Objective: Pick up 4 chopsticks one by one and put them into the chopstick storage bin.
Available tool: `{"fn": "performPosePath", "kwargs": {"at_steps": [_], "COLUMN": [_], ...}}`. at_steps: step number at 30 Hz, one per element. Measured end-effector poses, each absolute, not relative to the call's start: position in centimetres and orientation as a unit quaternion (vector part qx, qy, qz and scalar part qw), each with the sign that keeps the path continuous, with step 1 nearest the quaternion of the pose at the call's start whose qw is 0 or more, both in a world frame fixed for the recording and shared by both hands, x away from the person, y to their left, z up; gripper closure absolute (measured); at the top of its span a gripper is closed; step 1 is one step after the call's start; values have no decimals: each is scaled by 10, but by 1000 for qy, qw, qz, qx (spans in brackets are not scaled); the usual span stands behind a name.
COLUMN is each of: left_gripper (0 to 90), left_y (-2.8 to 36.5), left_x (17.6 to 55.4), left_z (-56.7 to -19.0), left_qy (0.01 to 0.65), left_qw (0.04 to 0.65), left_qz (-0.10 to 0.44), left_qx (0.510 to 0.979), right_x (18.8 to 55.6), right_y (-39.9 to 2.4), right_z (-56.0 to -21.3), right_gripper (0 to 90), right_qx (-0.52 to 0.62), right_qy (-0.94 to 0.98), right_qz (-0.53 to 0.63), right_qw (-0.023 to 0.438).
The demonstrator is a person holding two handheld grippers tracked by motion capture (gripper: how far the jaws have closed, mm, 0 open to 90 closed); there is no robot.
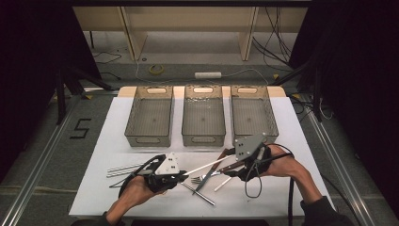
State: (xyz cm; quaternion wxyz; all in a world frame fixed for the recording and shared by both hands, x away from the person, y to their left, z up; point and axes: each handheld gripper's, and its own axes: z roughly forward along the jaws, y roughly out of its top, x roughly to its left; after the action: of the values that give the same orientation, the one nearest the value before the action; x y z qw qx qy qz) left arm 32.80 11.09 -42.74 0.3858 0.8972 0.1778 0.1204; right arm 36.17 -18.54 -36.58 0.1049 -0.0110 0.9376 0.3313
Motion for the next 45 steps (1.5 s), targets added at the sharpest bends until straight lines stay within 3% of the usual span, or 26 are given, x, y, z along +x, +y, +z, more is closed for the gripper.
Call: {"fn": "performPosePath", "kwargs": {"at_steps": [8,22,45], "left_gripper": [827,827,827], "left_y": [124,149,195], "left_x": [336,347,400], "left_z": [-425,-418,-402], "left_qy": [217,296,403], "left_qw": [400,429,446], "left_qz": [123,138,198], "left_qx": [882,842,774], "right_x": [351,351,343], "right_y": [-217,-228,-229], "right_z": [-388,-422,-430], "right_gripper": [335,302,294], "right_qx": [74,140,167], "right_qy": [897,881,875], "right_qz": [412,432,436], "right_qw": [143,133,128]}}
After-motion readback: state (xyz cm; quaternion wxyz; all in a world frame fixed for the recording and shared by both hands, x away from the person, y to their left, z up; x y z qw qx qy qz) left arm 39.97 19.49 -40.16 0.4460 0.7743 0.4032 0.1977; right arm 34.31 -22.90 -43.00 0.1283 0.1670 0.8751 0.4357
